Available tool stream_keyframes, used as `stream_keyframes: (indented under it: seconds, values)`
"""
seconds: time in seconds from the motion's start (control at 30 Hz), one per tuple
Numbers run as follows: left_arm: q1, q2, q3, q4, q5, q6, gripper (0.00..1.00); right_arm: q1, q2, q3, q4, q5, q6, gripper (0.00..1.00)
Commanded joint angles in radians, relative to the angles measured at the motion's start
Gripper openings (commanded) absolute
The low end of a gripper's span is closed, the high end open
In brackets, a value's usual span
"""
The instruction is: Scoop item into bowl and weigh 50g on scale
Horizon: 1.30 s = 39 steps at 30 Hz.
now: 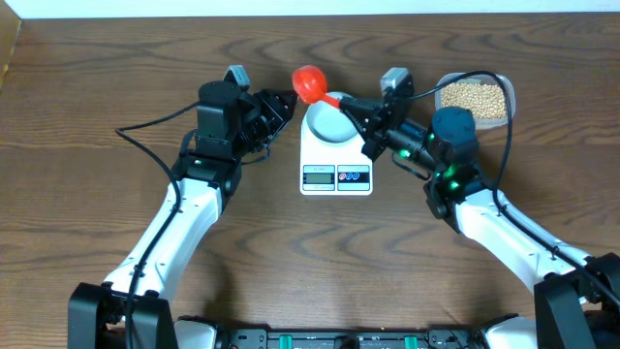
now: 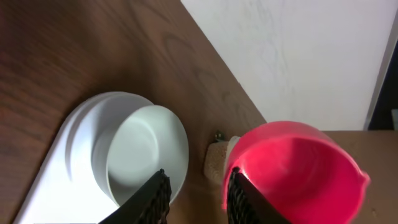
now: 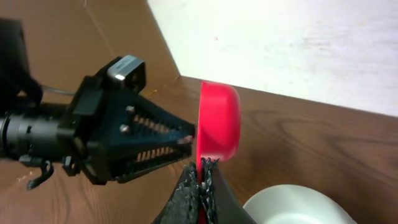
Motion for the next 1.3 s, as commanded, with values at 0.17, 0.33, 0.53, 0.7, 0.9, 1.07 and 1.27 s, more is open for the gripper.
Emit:
stream_keyframes:
  seconds: [0.17,0.33,0.53,0.7,0.9,1.07,1.27]
  values:
    - [0.023,0.000,0.023,-0.013,0.049,0.353,0.43,-0.118,0.006,0.018,0.013,-0.072,0.097,0.01]
    - [0.023,-0.020,0.023,-0.112,0.041,0.569,0.48,-0.185,0.006,0.018,0.069,-0.082,0.136,0.01]
    - [0.023,-0.024,0.023,-0.198,-0.116,0.584,0.50,-0.286,0.006,0.018,0.066,-0.161,0.453,0.01]
    - [0.023,-0.024,0.023,-0.218,-0.137,0.584,0.51,-0.405,0.006,0.018,0.053,-0.262,0.518,0.01]
    - [0.024,-0.024,0.023,-0.386,-0.327,0.581,0.76,-0.480,0.006,0.018,0.131,-0.157,0.489,0.01]
    - [0.018,-0.025,0.023,-0.409,-0.166,0.799,0.84,-0.484,0.006,0.018,0.217,-0.068,0.396,0.01]
    - [-0.016,-0.024,0.023,-0.454,-0.064,1.075,0.84,-0.483,0.007,0.018,0.216,0.045,0.364,0.01]
